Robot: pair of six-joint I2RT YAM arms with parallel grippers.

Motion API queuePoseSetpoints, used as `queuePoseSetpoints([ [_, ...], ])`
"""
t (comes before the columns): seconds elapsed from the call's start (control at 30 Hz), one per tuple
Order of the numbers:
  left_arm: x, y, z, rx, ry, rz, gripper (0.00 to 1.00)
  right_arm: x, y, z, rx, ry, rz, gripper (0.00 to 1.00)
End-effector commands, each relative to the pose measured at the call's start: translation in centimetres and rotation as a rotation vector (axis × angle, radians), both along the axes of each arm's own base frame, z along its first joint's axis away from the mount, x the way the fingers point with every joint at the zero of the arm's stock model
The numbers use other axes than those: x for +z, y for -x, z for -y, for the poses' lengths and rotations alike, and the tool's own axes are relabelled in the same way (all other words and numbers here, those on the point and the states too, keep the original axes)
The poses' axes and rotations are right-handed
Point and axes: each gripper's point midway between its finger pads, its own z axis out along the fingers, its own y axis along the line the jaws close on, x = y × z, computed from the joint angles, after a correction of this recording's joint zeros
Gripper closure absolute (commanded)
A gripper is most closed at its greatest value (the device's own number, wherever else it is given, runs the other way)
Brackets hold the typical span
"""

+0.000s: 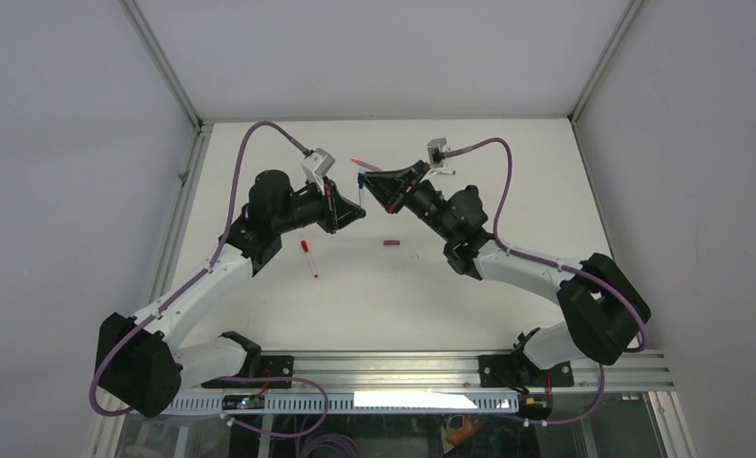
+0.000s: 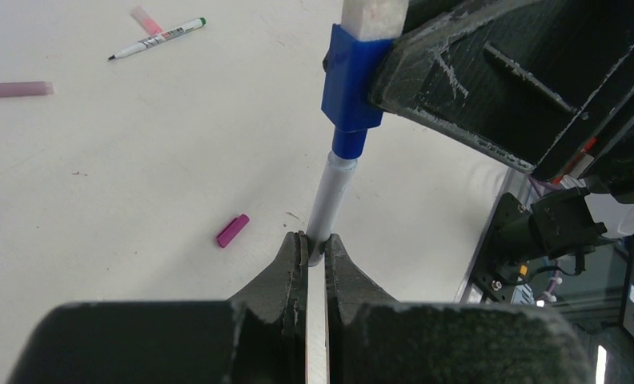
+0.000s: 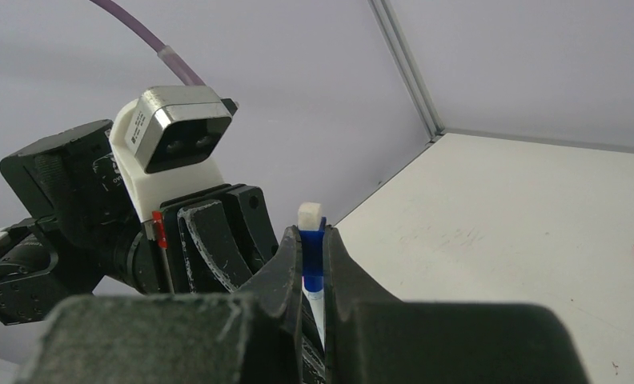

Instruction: Insert the pens into the pen caps

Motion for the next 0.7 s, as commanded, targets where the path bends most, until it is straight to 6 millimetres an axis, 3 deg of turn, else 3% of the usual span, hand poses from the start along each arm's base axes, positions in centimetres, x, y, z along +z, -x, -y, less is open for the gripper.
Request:
queuePoseSetpoints([
  [0.0,16.2,-4.2,-2.7,0.187,0.2,0.474,1.0,-10.2,5.5,-2.7,0.22,0.254,-0.204,1.0],
  [0.67,15.5,-4.2,-3.5,0.175,0.09,0.468,1.0,-12.1,6.9,-2.1,0.285,0.495,-0.145,1.0],
])
